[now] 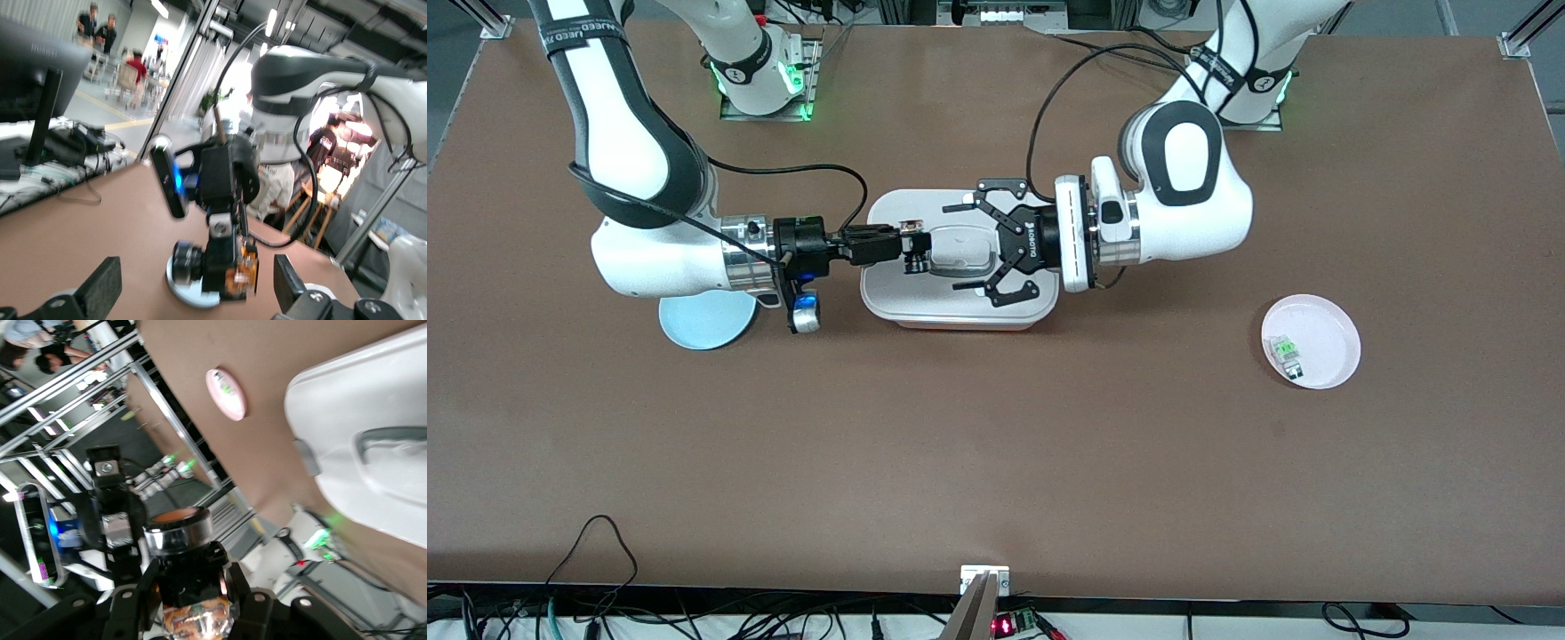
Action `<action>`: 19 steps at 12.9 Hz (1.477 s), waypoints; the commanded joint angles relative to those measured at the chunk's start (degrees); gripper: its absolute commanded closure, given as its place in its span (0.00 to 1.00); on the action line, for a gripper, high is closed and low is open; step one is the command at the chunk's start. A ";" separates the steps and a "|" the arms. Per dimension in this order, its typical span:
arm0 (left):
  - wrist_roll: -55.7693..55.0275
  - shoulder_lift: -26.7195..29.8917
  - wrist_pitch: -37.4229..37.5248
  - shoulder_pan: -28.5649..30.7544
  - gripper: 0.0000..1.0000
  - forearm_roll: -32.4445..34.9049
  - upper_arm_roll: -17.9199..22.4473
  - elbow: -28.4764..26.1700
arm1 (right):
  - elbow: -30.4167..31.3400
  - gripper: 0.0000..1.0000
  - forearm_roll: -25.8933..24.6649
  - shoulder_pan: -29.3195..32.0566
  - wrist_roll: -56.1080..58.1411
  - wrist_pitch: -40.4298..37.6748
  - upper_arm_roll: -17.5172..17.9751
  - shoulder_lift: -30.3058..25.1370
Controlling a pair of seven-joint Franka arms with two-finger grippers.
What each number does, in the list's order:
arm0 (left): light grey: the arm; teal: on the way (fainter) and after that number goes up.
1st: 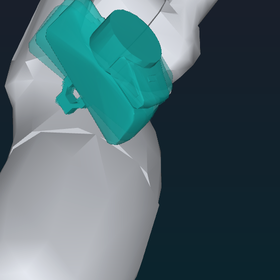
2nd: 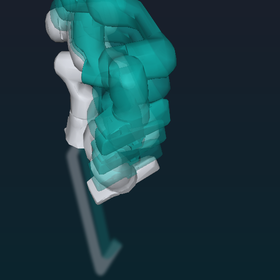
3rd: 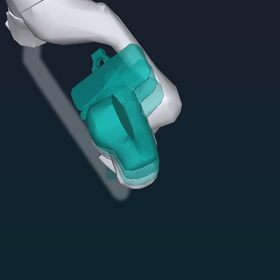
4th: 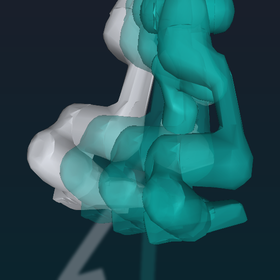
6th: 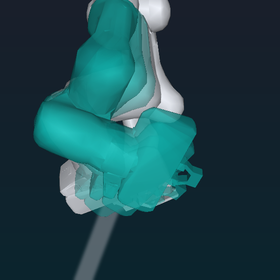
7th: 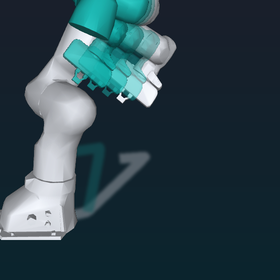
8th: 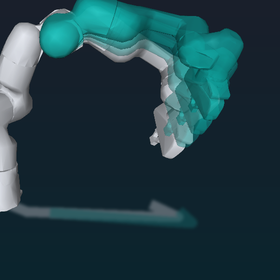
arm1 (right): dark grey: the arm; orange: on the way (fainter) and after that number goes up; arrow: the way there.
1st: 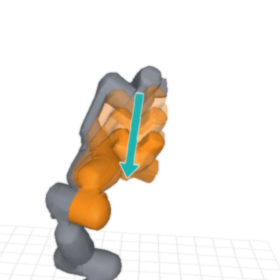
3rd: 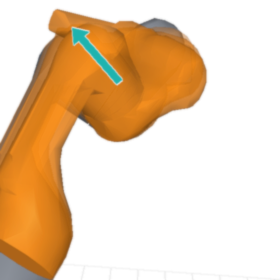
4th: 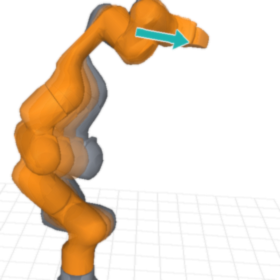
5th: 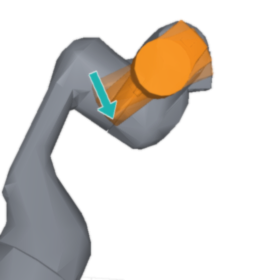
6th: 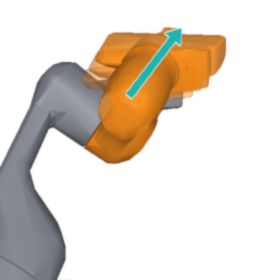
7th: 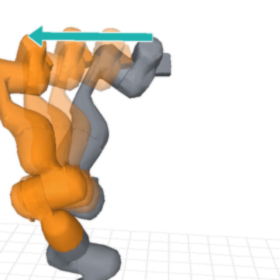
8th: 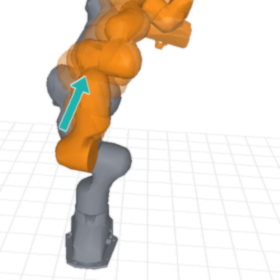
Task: Transfer orange switch to right arm and place
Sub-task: 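Carry the switch to the blue plate while the left gripper withdraws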
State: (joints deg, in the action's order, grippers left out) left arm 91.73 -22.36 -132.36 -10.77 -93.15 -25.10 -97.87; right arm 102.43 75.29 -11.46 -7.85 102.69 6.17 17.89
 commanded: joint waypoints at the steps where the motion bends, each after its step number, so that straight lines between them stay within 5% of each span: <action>1: -11.62 2.14 2.71 1.19 0.00 8.83 0.13 -0.48 | 0.14 0.76 -8.72 1.79 0.55 0.14 0.42 -2.68; 7: -44.67 5.13 8.68 1.10 0.00 50.47 0.31 5.30 | 0.14 0.78 -33.76 3.37 3.79 -0.65 0.42 -6.02; 15: -60.33 6.45 36.34 8.57 0.00 80.80 1.10 14.17 | 0.23 0.78 -65.58 6.19 28.20 -2.41 0.42 -6.46; 19: -76.32 6.19 54.11 8.49 0.00 86.90 1.10 22.00 | 1.02 0.78 -71.93 10.22 46.72 -1.80 0.42 -6.11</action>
State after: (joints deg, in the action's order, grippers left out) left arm 22.01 -15.98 -84.48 -1.73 -8.79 -23.91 -79.44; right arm 102.49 6.18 -4.08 29.75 100.85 6.00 12.37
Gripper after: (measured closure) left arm 0.000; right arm 0.559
